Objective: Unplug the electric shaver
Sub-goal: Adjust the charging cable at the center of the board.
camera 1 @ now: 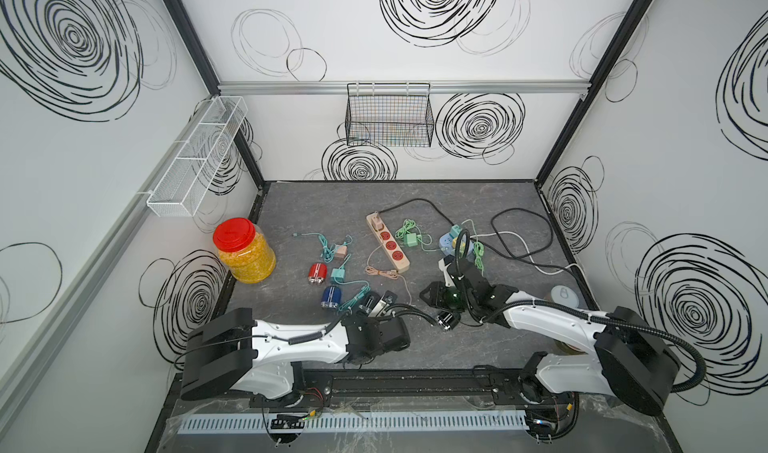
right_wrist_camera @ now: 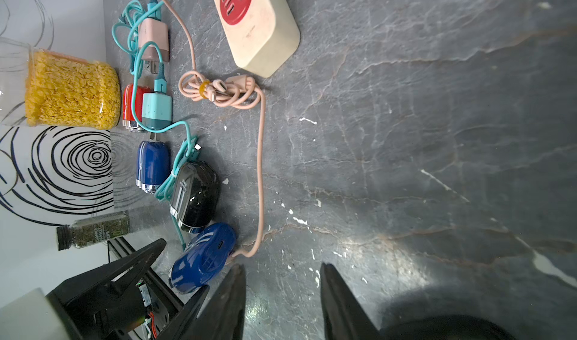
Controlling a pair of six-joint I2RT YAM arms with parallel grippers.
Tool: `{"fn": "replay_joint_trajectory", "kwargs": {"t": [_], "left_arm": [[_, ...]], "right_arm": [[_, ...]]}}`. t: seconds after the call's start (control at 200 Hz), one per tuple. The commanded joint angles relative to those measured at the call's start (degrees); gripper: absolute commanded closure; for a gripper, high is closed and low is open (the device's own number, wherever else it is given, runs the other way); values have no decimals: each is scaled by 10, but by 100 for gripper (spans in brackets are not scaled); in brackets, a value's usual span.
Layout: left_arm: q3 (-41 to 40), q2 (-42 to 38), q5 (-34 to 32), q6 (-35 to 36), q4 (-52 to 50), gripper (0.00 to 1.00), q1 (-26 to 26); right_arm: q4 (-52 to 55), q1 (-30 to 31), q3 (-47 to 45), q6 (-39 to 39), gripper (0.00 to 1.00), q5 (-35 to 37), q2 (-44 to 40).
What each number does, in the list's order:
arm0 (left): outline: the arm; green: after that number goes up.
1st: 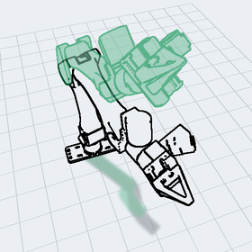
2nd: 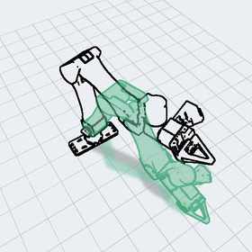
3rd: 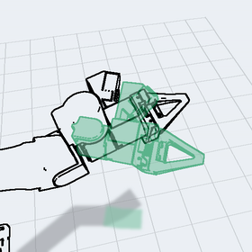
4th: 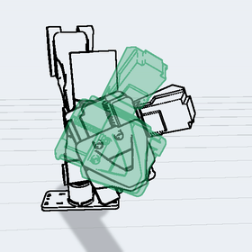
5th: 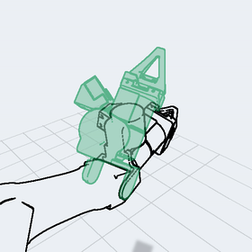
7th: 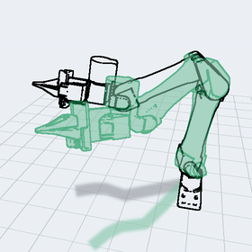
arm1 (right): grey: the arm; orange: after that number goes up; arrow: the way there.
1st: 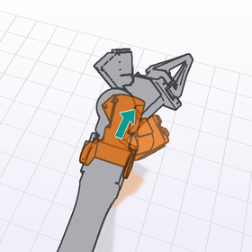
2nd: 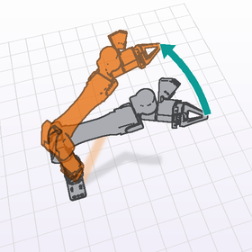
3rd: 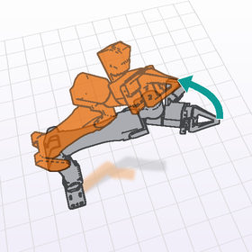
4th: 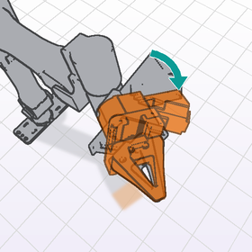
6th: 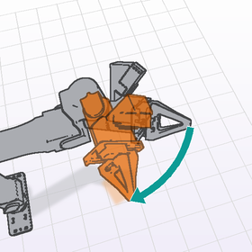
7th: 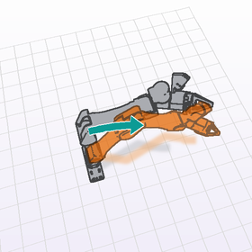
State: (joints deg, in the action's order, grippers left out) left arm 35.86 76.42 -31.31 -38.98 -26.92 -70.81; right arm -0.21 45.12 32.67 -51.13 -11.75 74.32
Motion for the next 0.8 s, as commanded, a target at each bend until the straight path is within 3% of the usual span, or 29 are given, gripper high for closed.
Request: {"fn": "replay_joint_trajectory", "kwargs": {"t": [0.0,0.24,0.43,0.796], "left_arm": [[-7,-1,13,-5,15,28,-1],[1,13,33,-4,40,27,-14],[-3,17,22,-13,31,28,-8],[-58,-69,45,-26,53,29,43]], "right_arm": [[2,-3,-6,1,57,3,-5],[-16,-3,0,0,57,-23,-5],[-8,28,43,8,55,-18,53],[-76,78,102,-5,55,-45,168]]}}
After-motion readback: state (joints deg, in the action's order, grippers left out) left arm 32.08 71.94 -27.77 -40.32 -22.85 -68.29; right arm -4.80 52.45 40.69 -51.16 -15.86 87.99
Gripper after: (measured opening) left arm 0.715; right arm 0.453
